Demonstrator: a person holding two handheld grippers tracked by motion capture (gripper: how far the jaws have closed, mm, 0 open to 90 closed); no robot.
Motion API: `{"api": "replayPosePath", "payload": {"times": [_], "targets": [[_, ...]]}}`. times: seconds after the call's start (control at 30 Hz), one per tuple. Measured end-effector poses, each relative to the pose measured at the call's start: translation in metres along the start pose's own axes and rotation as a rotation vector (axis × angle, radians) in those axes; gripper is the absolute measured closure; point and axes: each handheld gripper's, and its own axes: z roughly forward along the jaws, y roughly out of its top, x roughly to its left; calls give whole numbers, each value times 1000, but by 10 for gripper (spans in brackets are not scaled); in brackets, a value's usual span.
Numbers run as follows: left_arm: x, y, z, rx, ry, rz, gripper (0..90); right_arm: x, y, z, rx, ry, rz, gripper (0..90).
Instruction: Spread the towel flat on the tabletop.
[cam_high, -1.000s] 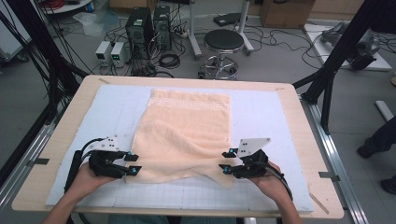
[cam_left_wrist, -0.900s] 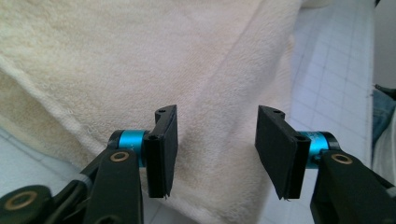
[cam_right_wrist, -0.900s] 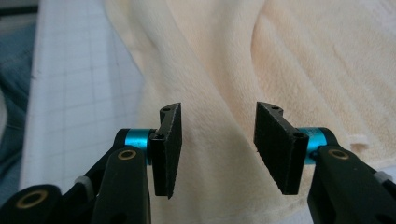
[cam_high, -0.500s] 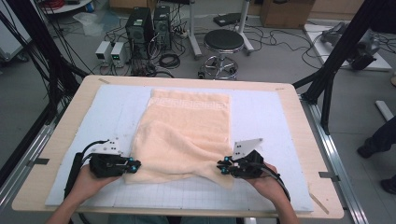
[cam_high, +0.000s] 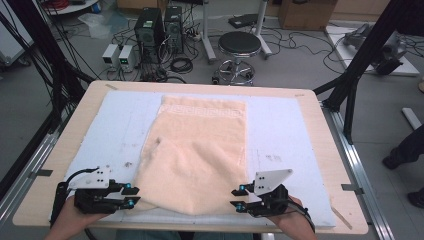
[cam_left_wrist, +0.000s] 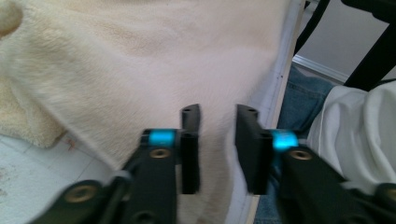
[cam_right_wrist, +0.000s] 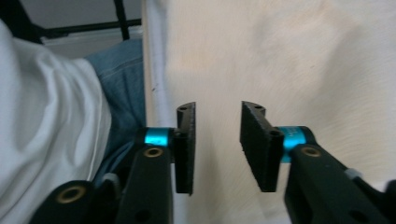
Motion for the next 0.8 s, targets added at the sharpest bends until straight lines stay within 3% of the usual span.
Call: {"api": "replayPosePath", "payload": {"times": [0.13, 0.23, 0.43, 0.5, 0.57, 0.63, 0.7, 0.8], "targets": [[14, 11, 6, -19, 40, -13, 559, -13, 8, -4, -12, -55, 7, 605], [28, 15, 18, -7, 104, -13, 498, -31, 12, 1, 18, -125, -1, 572], [57, 16, 39, 24, 229, -61, 474, -66, 3, 23, 68, -204, 46, 516], [65, 16, 43, 27, 256, -86, 470, -73, 0, 27, 86, -217, 49, 516], [74, 14, 49, 61, 274, -120, 473, -82, -4, 32, 112, -219, 64, 528], [80, 12, 54, 85, 267, -141, 511, -88, -7, 37, 131, -217, 90, 592], [82, 10, 57, 105, 258, -141, 623, -91, -10, 40, 145, -195, 95, 699], [80, 12, 52, 84, 253, -136, 800, -89, -9, 40, 151, -172, 80, 815]]}}
